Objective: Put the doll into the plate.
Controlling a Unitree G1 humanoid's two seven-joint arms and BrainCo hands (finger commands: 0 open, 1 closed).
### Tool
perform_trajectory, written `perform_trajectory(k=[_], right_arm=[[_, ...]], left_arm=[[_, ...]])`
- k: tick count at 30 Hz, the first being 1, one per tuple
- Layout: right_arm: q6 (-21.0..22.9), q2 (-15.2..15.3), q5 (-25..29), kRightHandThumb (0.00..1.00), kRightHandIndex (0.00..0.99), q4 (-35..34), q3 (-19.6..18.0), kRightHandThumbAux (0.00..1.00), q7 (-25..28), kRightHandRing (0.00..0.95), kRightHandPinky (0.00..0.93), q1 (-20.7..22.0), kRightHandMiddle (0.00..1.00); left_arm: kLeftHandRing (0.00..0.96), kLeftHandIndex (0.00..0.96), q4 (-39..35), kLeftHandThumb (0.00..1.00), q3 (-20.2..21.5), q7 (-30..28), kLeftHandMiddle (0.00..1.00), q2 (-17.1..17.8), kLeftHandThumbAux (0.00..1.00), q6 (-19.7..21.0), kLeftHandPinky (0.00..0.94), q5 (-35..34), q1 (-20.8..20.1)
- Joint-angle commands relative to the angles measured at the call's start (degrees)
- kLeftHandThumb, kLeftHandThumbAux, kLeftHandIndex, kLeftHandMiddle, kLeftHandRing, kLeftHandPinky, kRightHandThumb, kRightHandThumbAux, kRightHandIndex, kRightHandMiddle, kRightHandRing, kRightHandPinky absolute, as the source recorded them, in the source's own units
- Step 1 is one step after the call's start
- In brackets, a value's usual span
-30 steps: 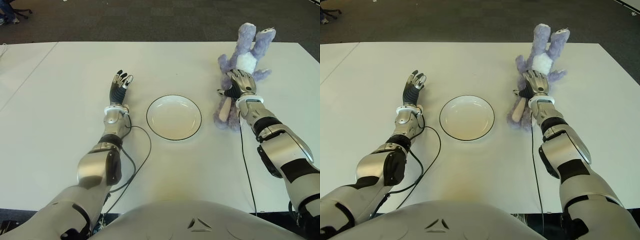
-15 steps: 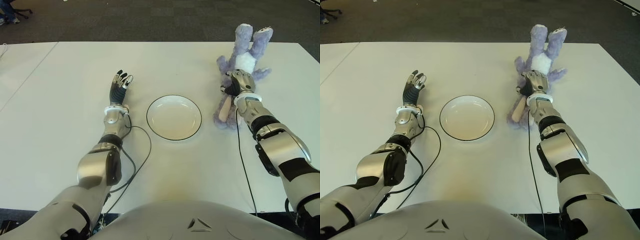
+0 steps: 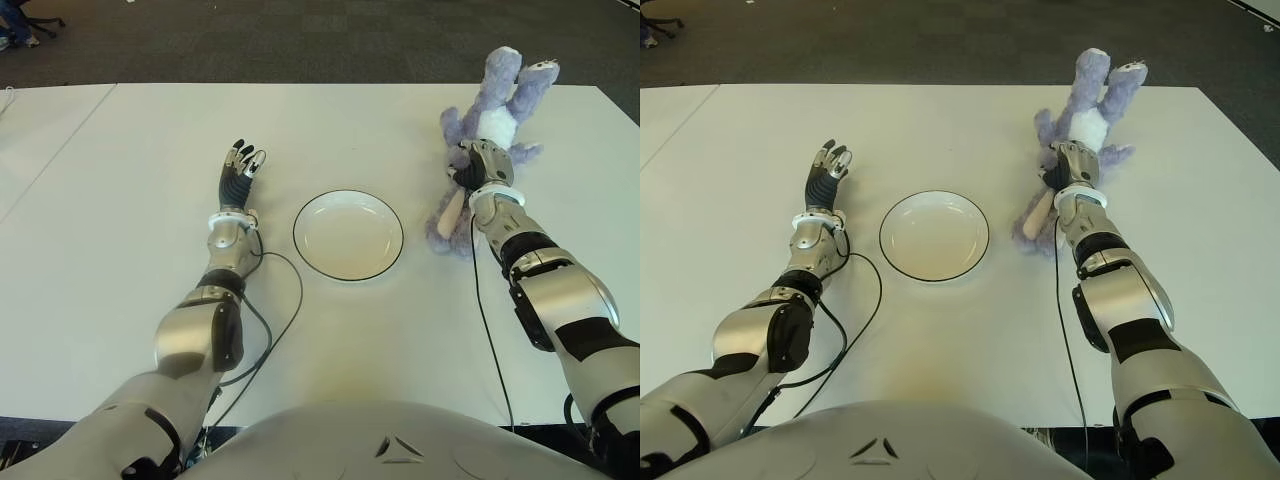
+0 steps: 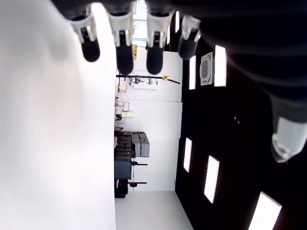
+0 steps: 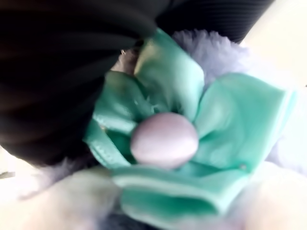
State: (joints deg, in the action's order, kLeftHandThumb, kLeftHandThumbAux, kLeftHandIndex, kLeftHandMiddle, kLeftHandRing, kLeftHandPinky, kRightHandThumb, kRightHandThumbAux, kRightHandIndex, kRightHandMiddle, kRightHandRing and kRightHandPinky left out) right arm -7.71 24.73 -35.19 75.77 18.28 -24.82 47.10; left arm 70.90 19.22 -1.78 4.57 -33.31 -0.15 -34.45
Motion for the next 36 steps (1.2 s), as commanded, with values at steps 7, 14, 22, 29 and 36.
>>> perform_trajectory(k=[7, 14, 22, 29, 36], right_arm=[[0.4, -1.8, 6.0, 0.611, 0.744, 3.4, -5.6, 0.67, 8.4, 0.851, 0.86, -5.2, 0.836], [-2.9, -2.3, 8.0, 0.577, 0.737, 2.1, -7.7, 0.666, 7.7, 0.845, 0.848, -1.5, 0.834], [-12.9, -1.5, 7.5, 0.537, 0.692, -1.1, -7.1, 0.684, 3.8, 0.854, 0.831, 0.6, 0.839], [-20.8, -1.8, 6.0, 0.481, 0.73, -5.9, -5.7, 0.704, -1.3, 0.862, 0.843, 1.5, 0.852], [-25.8, -1.4, 2.8, 0.479, 0.77, -15.4, -3.7, 0.705, -7.1, 0.877, 0.871, 1.1, 0.87]], left_arm=[[0.134, 0.104, 6.5, 0.0, 0.5, -0.3, 0.148, -3.1, 0.501, 5.8, 0.112, -0.9, 11.6], [0.134, 0.104, 6.5, 0.0, 0.8, -0.5, 0.148, -3.2, 0.51, 6.1, 0.11, -1.4, 11.4], [0.147, 0.122, 6.5, 0.0, 1.4, -0.3, 0.163, -3.5, 0.504, 5.5, 0.118, -1.9, 11.4], [0.169, 0.137, 6.5, 0.0, 0.6, 0.2, 0.184, -3.5, 0.488, 5.1, 0.139, -1.3, 11.2], [0.187, 0.143, 6.6, 0.0, 0.2, 1.0, 0.201, -3.8, 0.482, 4.5, 0.118, -1.0, 11.1]])
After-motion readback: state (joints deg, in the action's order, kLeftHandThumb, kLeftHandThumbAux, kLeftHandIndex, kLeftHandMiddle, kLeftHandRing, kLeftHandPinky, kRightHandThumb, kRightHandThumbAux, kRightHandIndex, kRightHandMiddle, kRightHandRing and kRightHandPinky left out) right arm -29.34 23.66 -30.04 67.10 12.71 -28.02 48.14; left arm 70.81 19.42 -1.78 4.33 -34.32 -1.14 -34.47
